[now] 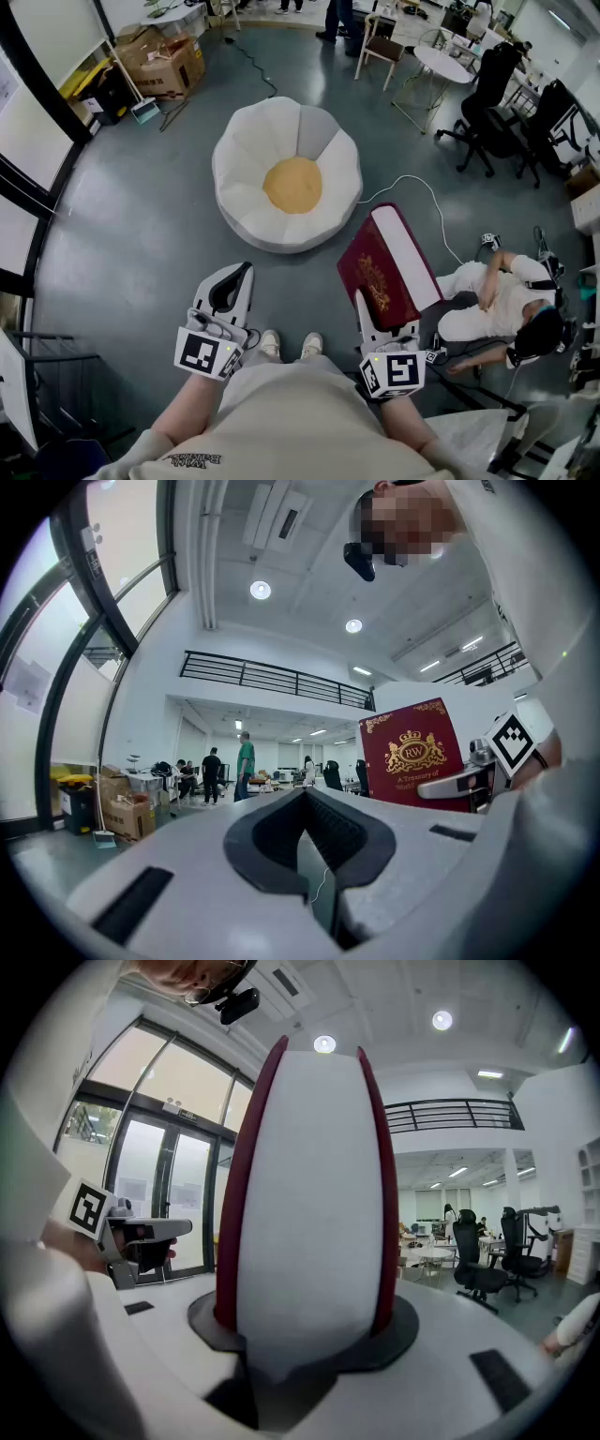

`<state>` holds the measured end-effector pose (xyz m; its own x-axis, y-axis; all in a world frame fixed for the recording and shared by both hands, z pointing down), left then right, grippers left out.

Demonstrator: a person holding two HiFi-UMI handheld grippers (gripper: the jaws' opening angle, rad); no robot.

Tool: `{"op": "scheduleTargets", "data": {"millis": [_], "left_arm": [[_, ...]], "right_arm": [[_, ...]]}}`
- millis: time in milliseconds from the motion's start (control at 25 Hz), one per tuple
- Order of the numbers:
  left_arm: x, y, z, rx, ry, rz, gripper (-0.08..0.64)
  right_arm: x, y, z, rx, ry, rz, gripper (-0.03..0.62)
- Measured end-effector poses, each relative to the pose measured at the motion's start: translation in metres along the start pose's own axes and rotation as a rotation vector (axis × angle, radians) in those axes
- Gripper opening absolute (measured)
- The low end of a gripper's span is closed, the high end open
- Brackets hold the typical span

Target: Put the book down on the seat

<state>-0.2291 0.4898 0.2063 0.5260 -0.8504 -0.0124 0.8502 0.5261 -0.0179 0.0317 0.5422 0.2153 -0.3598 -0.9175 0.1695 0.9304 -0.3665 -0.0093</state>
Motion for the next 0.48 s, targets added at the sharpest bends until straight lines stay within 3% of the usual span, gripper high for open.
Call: {"op": "scheduleTargets", "data": {"millis": [480], "left_arm": [[0.0086,-0.0023,0.0088,-0.039,-0.037,-0.009,0.005]], "right_arm": [[0.0077,0.0072,0.0056,0.013,-0.008,-0.001,0.216]]}}
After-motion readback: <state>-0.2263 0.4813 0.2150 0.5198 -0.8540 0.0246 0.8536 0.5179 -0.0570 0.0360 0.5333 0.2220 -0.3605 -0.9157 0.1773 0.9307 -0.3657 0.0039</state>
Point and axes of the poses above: the fingertips, and each gripper's own axes: x forward along the fingers, y to its right, z out of its underside, the point moved 6 cm from there along -x, backward along the fingers, and after that the axes turned 7 degrees about -z, right-handed, at the moved point
